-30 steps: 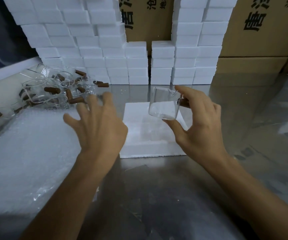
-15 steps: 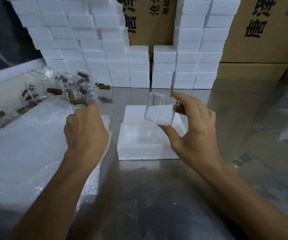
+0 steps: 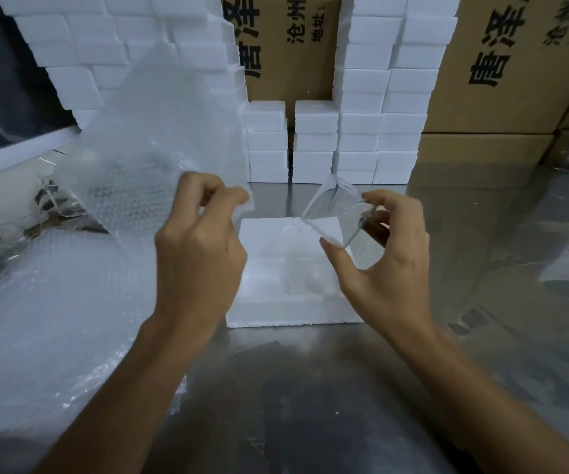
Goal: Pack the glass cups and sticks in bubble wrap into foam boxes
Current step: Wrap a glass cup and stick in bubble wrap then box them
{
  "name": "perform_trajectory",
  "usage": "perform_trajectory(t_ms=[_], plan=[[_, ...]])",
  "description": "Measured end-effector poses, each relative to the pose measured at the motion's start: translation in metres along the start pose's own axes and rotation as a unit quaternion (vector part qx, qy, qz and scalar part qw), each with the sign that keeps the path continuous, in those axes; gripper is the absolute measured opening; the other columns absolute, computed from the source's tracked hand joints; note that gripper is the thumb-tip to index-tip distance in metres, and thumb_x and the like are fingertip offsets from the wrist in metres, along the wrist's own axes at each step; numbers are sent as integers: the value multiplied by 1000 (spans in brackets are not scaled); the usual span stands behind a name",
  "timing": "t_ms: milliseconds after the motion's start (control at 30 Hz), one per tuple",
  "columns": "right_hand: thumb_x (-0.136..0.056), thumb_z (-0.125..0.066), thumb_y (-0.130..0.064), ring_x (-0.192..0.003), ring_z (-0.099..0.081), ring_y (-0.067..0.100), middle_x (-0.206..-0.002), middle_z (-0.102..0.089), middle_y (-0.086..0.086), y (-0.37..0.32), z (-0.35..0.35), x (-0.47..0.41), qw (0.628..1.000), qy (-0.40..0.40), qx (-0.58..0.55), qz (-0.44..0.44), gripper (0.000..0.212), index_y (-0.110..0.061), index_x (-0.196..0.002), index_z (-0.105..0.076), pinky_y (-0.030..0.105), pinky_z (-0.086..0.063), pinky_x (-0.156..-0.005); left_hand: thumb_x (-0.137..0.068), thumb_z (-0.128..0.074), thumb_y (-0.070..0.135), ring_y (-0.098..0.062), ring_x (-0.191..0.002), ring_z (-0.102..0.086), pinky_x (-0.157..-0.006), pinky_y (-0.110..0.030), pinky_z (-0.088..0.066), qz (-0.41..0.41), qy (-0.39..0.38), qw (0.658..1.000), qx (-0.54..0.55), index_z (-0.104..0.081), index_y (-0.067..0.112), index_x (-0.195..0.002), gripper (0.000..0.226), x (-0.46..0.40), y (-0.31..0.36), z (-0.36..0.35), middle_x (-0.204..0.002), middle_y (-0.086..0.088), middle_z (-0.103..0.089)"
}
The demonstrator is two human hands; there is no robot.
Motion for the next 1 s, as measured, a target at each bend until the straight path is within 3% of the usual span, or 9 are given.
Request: perform_trajectory(t_ms=[133,267,400,500,667,800,867,933,1000], plan=[[-78,-83,-24,-97,-58,13,-111,-52,1,14,-3,0,996,-9,-68,-64,57,-23,-116,-41,27,-53,-90,-76,-64,-2,-28,-67,-58,-64,-34,-51,99,-117,986,66,-67,-1,-82,7,21,-10,-30,-86,-14,-62],[-77,-80,-20,-96,-62,14,-104,-56,-3,18,-7,3,993,-29,-72,-85,55,-31,-106,-34,28,-53,-85,-83,-74,35,-15,-61,-49,-63,-26,-42,187,-155,968,55,-59,10,-72,31,34,-20,-43,-73,-2,-58],[-76,-79,-20,-93,-65,16,-108,-56,-19,17,-7,2,993,-31,-72,-89,55,-36,-99,-31,40,-55,-82,-87,-74,20,-9,-54,-47,-61,-21,-38,215,-157,964,20,-58,12,-90,18,35,-29,-46,-62,3,-51],[-78,-79,-18,-91,-63,18,-107,-58,-10,14,-7,3,993,-36,-73,-88,52,-34,-100,-34,43,-54,-80,-88,-73,18,-7,-53,-50,-66,-27,-42,224,-152,962,49,-67,9,-97,14,36,-33,-46,-56,8,-50],[-76,-84,-17,-70,-57,9,-99,-58,-4,7,-8,1,982,-57,-127,-132,50,-31,-85,-36,17,-48,-65,-82,-80,24,-7,-60,-56,-56,-10,-40,256,-138,951,108,-64,15,-69,22,35,-40,-46,-62,7,-58],[-72,-88,-19,-53,-54,4,-75,-68,-5,8,-21,4,927,-125,-246,-255,42,-7,-89,-52,20,-46,-55,-80,-81,29,-4,-68,-61,-60,-15,-48,311,-123,934,122,-58,23,-69,26,37,-47,-48,-70,13,-61],[-70,-90,-19,-62,-67,4,-86,-73,-4,8,-25,6,894,-141,-310,-293,54,6,-104,-56,15,-49,-55,-84,-78,25,-10,-68,-66,-65,-35,-59,339,-113,919,165,-57,21,-73,24,39,-50,-51,-72,9,-65],[-61,-90,-32,-68,-70,7,-89,-75,-1,4,-26,6,869,-145,-352,-316,72,6,-113,-58,16,-47,-55,-88,-74,20,-9,-70,-70,-65,-42,-61,360,-103,905,202,-56,20,-77,21,41,-52,-52,-74,7,-69],[-56,-88,-43,-67,-68,11,-86,-74,-1,4,-28,7,841,-153,-386,-347,66,-4,-106,-67,29,-47,-65,-93,-68,18,1,-67,-68,-61,-35,-60,359,-99,904,210,-57,20,-83,14,40,-51,-52,-77,14,-69]])
Point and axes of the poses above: each hand's wrist, its own x-axis away from the middle knuckle, its own z-axis out of the back of the hand, y = z × x, the point moved 7 cm from there along -x, towards the middle knuckle
